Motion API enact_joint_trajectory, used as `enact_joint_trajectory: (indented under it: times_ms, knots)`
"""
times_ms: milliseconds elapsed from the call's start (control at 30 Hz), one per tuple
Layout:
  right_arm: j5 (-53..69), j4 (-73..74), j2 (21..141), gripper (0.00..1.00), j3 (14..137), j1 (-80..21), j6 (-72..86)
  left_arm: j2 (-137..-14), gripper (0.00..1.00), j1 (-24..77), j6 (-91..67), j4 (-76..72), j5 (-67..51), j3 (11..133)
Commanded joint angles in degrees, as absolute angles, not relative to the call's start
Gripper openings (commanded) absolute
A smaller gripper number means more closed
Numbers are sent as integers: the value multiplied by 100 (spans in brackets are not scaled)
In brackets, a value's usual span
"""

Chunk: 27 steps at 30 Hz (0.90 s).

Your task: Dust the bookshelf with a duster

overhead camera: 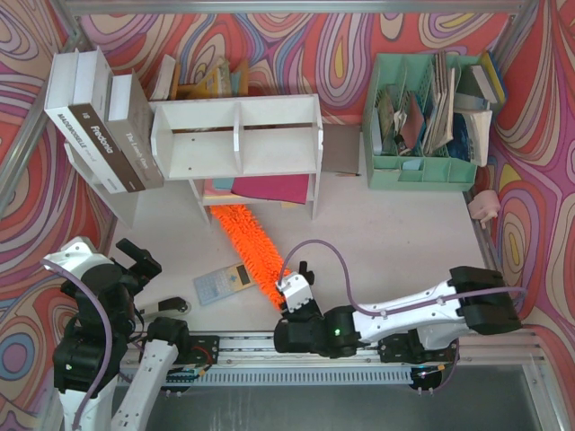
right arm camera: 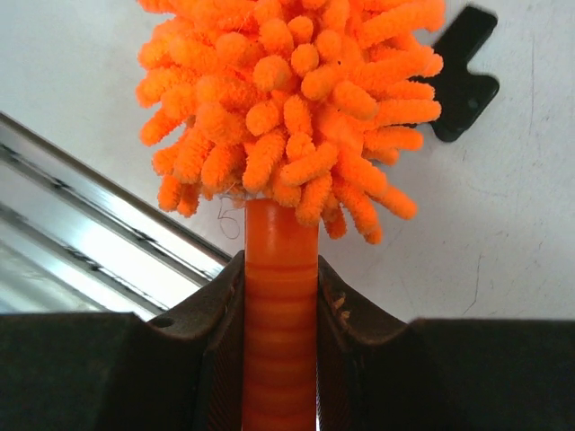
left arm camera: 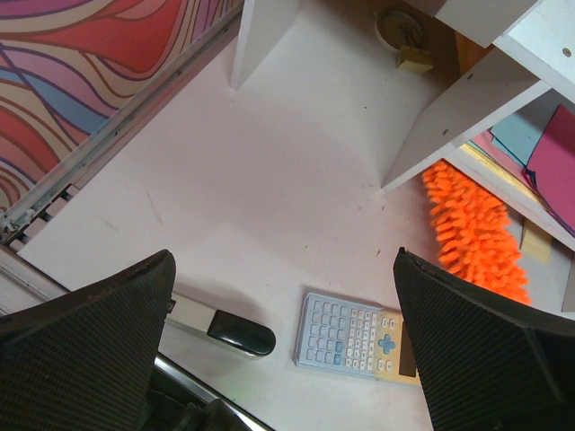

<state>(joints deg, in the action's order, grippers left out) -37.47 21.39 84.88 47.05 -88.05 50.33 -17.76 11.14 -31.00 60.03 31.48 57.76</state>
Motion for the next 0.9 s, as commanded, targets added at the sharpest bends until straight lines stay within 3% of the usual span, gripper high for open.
enact_joint_trajectory:
  times_ms: [0,467,867]
  knots:
    - [-4390,1913,7883,0,5031,-8780,4823,-1783,98,1072,-3015,5924,3131,5692]
    - [-3721,1504,8791,0,4779,-8404,4894,-1792,98,1072,-3015,5924,3129,5692]
    - [-3881,1198,8396,0,5164,-8372,4146,-1784,98,1072,-3023,5924,3146,5694]
